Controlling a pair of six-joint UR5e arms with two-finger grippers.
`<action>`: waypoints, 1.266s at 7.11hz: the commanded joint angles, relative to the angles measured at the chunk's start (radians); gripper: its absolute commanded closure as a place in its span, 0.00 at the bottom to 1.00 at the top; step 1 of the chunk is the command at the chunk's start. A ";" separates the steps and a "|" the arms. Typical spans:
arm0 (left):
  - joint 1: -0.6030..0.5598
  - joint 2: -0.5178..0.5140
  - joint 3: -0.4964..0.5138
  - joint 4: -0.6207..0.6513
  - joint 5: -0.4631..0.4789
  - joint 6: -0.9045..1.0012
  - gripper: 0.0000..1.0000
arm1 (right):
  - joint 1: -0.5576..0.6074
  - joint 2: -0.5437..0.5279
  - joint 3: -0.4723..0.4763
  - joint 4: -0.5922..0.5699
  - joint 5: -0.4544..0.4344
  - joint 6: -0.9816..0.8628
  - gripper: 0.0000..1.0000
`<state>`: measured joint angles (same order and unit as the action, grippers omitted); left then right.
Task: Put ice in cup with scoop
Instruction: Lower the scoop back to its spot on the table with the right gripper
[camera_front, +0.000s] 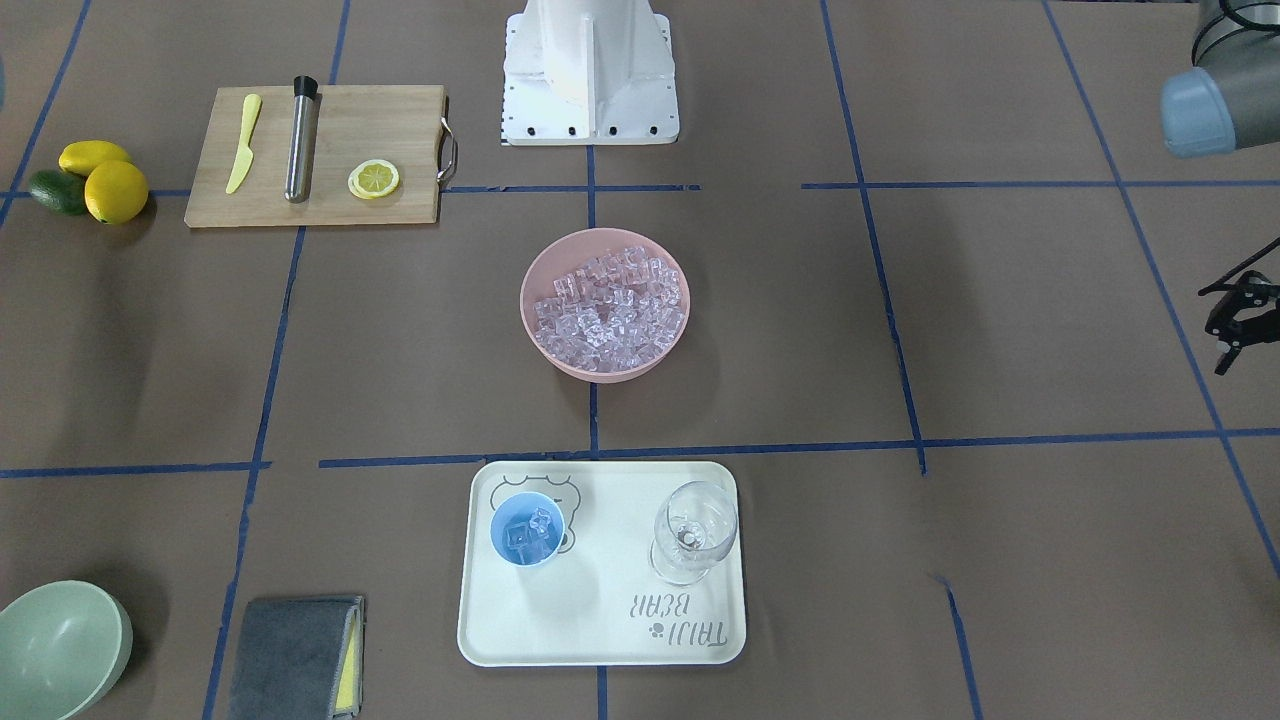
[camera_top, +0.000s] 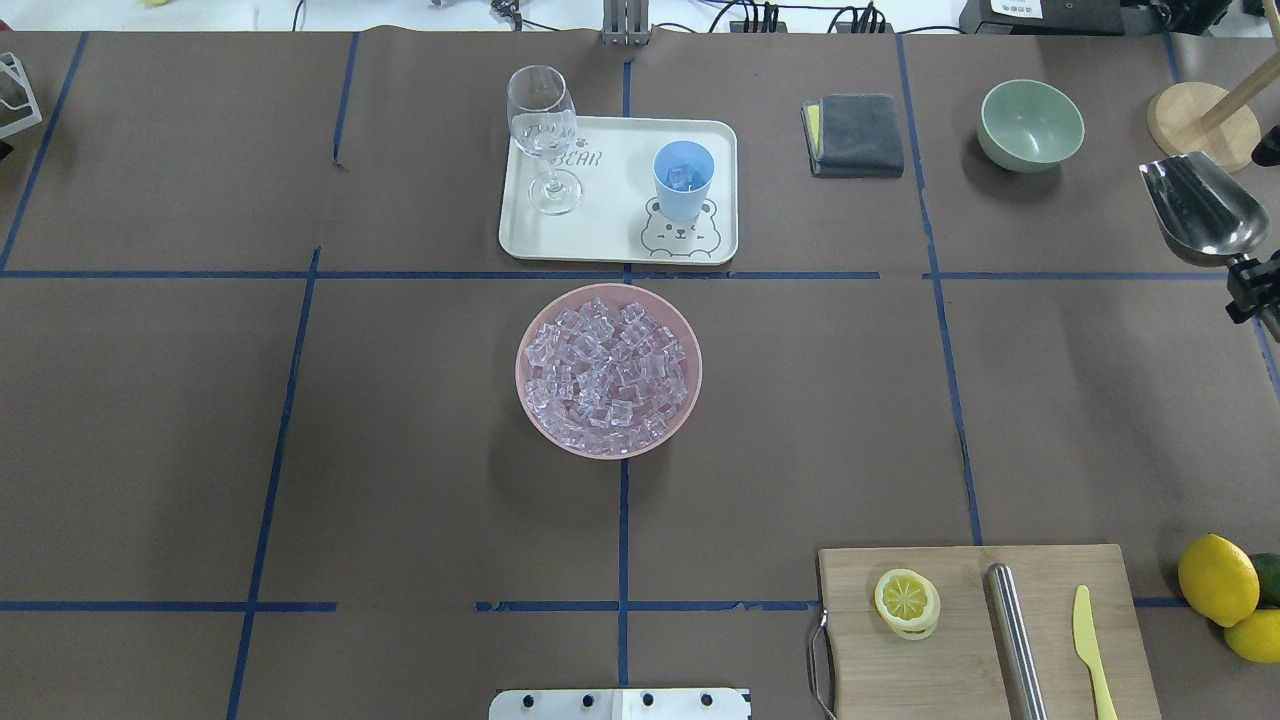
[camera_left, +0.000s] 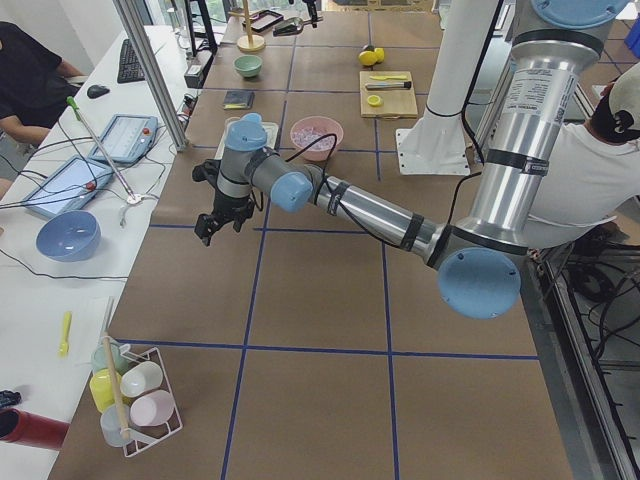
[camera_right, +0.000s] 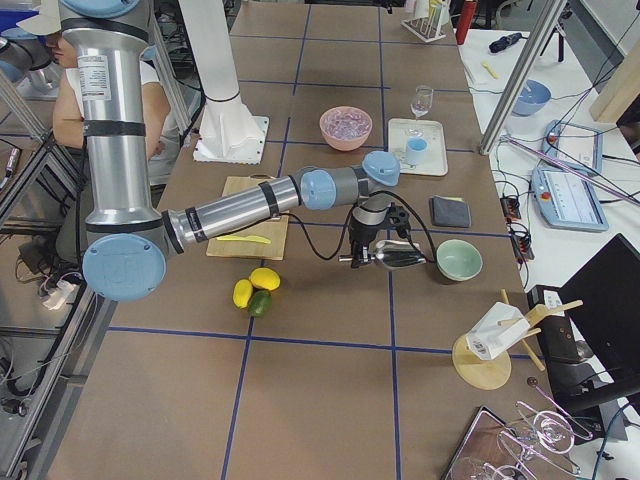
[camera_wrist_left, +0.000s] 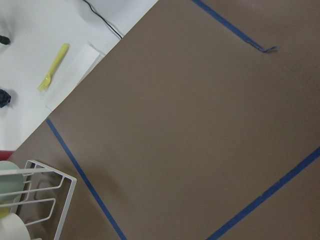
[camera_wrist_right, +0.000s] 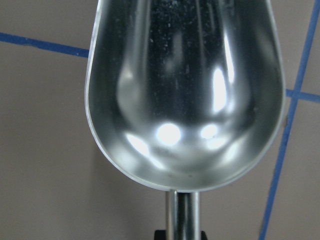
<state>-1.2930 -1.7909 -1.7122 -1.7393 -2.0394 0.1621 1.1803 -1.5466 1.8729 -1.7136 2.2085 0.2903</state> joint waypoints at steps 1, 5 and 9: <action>-0.008 0.002 0.006 0.015 -0.051 0.002 0.00 | -0.117 -0.038 0.037 0.080 0.005 0.255 1.00; -0.008 0.001 0.002 0.011 -0.048 -0.001 0.00 | -0.260 -0.127 0.089 0.138 0.045 0.451 1.00; -0.009 -0.005 -0.004 0.012 -0.050 -0.004 0.00 | -0.364 -0.208 0.029 0.400 0.010 0.644 1.00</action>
<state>-1.3023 -1.7935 -1.7159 -1.7273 -2.0892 0.1594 0.8512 -1.7484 1.9161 -1.3551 2.2326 0.8839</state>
